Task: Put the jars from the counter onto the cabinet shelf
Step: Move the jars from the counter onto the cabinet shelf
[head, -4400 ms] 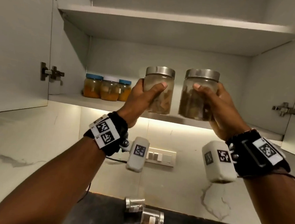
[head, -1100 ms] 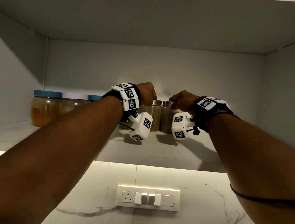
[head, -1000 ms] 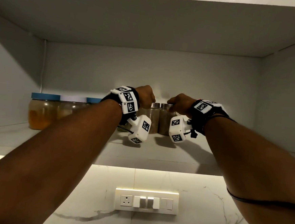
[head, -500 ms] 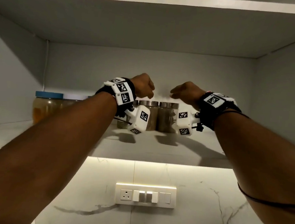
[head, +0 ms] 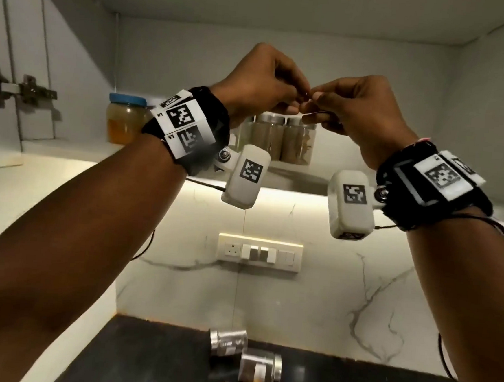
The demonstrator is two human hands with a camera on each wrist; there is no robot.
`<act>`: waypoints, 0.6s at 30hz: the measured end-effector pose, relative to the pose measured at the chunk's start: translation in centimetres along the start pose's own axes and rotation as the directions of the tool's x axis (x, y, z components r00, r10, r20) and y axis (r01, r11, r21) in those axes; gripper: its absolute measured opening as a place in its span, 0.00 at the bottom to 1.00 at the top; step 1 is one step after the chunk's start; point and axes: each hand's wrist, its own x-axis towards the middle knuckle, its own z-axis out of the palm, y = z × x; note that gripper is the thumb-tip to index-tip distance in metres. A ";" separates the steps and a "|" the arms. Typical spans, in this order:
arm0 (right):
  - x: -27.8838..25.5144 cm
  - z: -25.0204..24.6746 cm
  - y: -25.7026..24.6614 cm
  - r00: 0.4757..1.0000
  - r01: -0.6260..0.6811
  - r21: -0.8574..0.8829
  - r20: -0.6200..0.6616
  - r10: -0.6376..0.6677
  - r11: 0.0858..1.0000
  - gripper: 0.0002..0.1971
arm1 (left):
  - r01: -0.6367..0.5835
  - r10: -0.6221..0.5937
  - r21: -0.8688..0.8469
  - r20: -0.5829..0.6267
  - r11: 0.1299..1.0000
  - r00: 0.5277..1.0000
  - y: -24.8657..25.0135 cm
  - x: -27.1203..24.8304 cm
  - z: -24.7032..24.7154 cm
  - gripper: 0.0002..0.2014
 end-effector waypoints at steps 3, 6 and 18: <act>-4.8 -0.2 -0.7 0.999 0.026 0.039 0.028 -0.028 0.999 0.08 | 0.007 -0.007 -0.058 0.005 0.998 1.000 0.6 -4.3 0.7 0.08; -9.3 -0.4 -0.2 0.997 0.030 0.043 0.071 -0.033 0.999 0.08 | 0.034 -0.031 -0.115 0.032 0.993 0.999 0.5 -8.9 1.9 0.08; -23.3 4.0 10.4 0.947 -0.225 -0.001 0.237 0.219 0.974 0.07 | 0.450 -0.436 -0.163 0.116 0.878 0.893 -8.1 -24.8 6.8 0.08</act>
